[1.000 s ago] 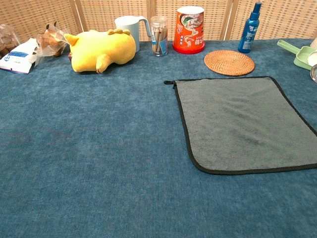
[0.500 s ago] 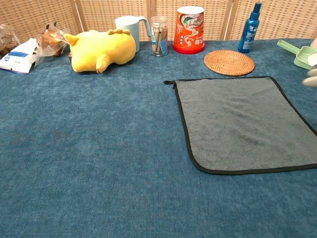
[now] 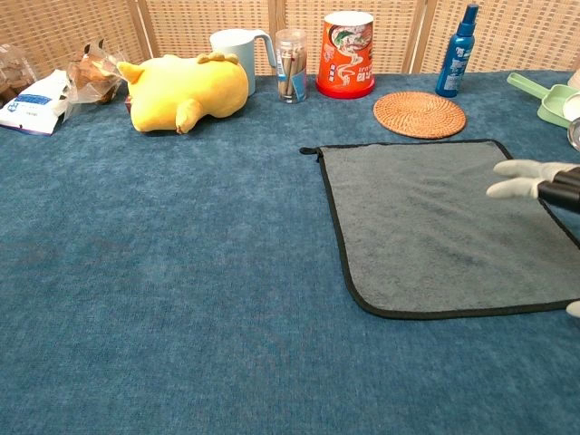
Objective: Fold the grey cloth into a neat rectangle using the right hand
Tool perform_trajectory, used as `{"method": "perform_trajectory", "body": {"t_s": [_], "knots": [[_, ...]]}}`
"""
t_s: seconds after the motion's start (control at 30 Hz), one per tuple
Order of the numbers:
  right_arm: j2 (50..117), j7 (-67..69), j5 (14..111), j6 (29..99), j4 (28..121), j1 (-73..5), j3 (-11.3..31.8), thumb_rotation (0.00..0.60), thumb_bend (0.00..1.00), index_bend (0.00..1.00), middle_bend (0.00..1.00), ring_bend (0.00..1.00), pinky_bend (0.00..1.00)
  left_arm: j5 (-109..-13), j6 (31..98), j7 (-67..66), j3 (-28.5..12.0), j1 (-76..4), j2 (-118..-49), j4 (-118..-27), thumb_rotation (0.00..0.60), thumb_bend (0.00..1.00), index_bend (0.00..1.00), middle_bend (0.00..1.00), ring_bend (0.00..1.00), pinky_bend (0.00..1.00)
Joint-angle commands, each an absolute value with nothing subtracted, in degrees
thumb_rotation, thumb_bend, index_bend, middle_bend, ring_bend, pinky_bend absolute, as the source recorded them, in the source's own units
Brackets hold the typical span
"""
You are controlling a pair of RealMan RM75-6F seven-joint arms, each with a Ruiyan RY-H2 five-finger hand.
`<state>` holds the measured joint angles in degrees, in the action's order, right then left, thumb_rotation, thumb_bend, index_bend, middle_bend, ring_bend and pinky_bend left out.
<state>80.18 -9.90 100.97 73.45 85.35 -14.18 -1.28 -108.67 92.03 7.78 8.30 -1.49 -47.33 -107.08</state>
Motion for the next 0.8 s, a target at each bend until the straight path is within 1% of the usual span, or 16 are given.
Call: {"method": "perform_trajectory", "body": {"t_s": [0.03, 0.33, 0.8], "knots": [[80.87, -9.94, 100.96, 73.05, 84.51, -14.57, -1.58, 0.6, 0.01, 0.13, 0.0, 0.0, 0.14, -108.6, 91.83, 7.75, 8.29, -1.56, -47.38, -107.09, 0.6, 0.24, 0.09, 0.0, 0.0, 0.07], [83.83, -9.86, 101.06, 71.95, 80.92, -15.77, -2.47, 0.6, 0.01, 0.13, 0.0, 0.0, 0.14, -108.38, 91.46, 7.39, 8.24, -1.64, -47.56, -107.24, 0.6, 0.24, 0.09, 0.0, 0.0, 0.07], [86.45, -8.64, 99.64, 72.32, 78.67, -17.11, -1.73, 0.6, 0.04, 0.14, 0.0, 0.0, 0.14, -107.9, 90.11, 6.73, 8.27, -2.04, -47.93, -107.59, 0.6, 0.24, 0.09, 0.0, 0.0, 0.07]]}}
